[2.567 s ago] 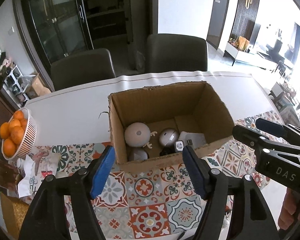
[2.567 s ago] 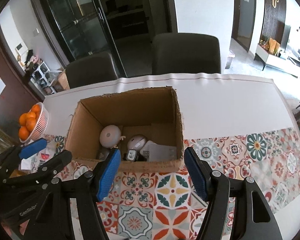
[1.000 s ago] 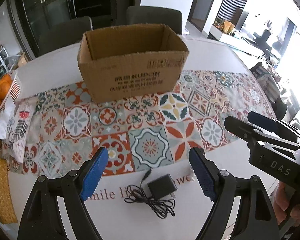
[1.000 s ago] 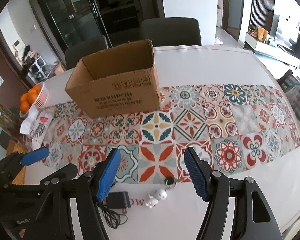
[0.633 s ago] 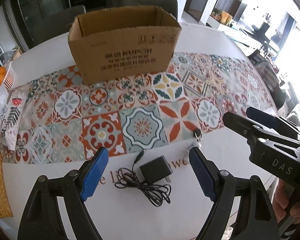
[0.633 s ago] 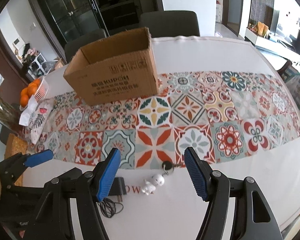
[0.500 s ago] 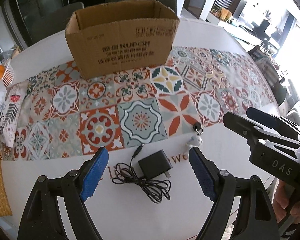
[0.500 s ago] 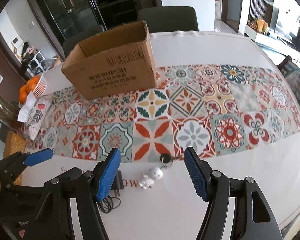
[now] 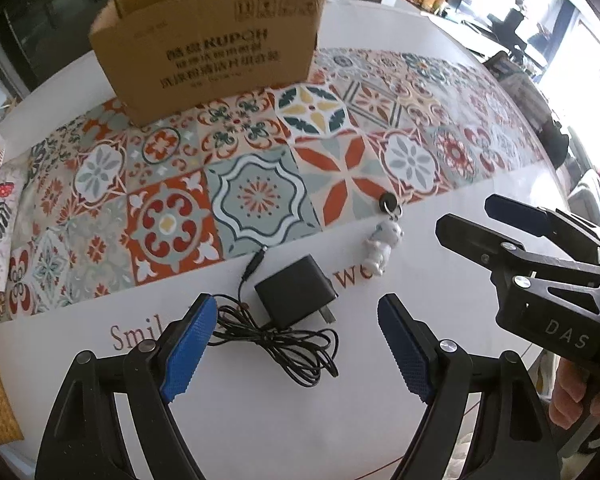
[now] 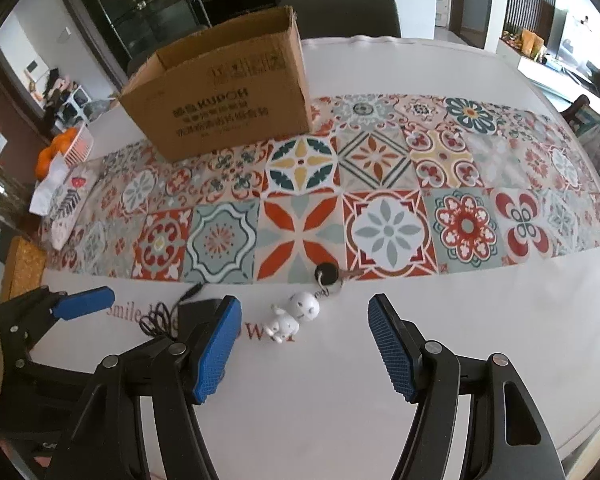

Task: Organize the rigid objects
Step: 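Grasp the black power adapter with the left tool while the right tool grasps the white robot keychain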

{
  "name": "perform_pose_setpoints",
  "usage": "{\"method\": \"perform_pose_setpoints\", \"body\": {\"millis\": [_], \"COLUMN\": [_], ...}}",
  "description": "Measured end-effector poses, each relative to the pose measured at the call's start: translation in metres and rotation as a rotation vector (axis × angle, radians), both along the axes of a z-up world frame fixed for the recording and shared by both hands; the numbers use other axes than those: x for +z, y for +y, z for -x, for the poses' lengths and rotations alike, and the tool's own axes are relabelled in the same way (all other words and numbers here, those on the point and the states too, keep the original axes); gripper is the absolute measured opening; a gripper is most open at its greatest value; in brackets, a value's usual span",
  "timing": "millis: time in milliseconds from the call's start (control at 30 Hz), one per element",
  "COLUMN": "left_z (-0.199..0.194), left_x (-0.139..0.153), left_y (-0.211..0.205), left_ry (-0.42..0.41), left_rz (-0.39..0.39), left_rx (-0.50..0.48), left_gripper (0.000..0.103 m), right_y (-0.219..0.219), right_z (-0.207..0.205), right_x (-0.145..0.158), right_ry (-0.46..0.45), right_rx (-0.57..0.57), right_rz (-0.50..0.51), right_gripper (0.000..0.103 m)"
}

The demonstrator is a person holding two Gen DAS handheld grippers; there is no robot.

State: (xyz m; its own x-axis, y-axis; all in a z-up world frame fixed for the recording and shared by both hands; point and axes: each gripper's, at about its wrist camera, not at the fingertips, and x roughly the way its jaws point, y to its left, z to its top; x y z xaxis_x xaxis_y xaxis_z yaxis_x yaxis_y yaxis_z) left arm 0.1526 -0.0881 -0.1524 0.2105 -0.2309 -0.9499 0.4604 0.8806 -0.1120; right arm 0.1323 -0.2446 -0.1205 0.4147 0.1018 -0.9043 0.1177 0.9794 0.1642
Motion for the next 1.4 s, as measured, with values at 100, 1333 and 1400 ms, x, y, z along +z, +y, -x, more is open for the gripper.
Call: {"method": "perform_pose_setpoints", "body": {"millis": [100,1333,1400], "left_z": [0.001,-0.013,-0.013], "left_x": [-0.009,-0.071,-0.072], "left_y": [-0.002,-0.011,-0.010], "left_ry": [0.015,0.037,0.037], "left_rz": [-0.006,-0.072,-0.069], "left_rx": [-0.015,-0.025,-0.019], "left_gripper": [0.083,0.080,0.080], "right_y": [0.001,0.009,0.012], "right_z": [0.002,-0.019,-0.023], "right_x": [-0.008,-0.072,-0.074], "right_ry": [0.019,0.191,0.195], "right_rx": [0.007,0.135,0.152], "right_rz": [0.000,-0.048,-0.042], "right_gripper": [0.067,0.070,0.071]}}
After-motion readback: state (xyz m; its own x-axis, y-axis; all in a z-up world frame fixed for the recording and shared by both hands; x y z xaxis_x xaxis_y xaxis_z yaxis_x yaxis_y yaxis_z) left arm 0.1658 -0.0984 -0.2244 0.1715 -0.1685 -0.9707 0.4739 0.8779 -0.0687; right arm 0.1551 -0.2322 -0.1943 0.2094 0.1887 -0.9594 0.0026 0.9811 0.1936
